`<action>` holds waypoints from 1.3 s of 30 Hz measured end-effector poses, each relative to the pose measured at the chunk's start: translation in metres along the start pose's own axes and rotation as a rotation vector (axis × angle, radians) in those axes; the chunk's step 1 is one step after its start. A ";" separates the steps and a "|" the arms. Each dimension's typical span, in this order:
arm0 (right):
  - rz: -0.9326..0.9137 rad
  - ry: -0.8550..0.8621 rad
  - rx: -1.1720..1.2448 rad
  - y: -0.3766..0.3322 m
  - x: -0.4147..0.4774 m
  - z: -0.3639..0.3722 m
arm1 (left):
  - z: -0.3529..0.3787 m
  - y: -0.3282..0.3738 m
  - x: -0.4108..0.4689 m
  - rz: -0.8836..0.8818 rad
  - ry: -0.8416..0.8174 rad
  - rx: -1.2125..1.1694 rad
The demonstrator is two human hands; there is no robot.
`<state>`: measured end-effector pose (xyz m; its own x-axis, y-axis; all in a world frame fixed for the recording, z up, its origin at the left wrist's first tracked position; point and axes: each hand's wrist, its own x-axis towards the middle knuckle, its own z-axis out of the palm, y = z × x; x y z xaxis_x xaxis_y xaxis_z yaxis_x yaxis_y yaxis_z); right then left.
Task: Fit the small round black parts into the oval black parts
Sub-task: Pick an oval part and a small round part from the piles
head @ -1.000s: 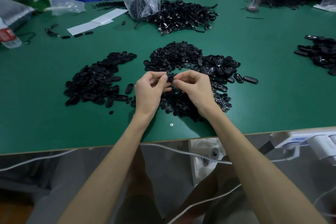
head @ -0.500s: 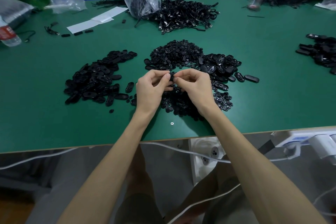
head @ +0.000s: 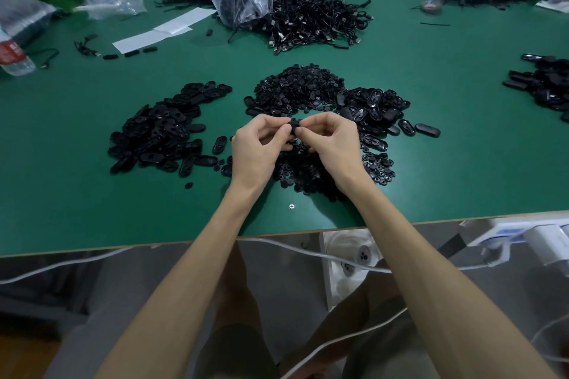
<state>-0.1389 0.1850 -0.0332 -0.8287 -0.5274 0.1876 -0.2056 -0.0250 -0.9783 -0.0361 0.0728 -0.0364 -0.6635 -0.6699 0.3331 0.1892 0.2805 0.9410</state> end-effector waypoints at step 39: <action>-0.025 -0.055 0.130 -0.002 -0.001 -0.002 | -0.003 0.001 0.002 -0.005 -0.019 0.039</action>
<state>-0.1383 0.1873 -0.0310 -0.7935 -0.5711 0.2101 -0.1531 -0.1468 -0.9772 -0.0354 0.0694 -0.0348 -0.6780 -0.6584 0.3267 0.1576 0.3039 0.9396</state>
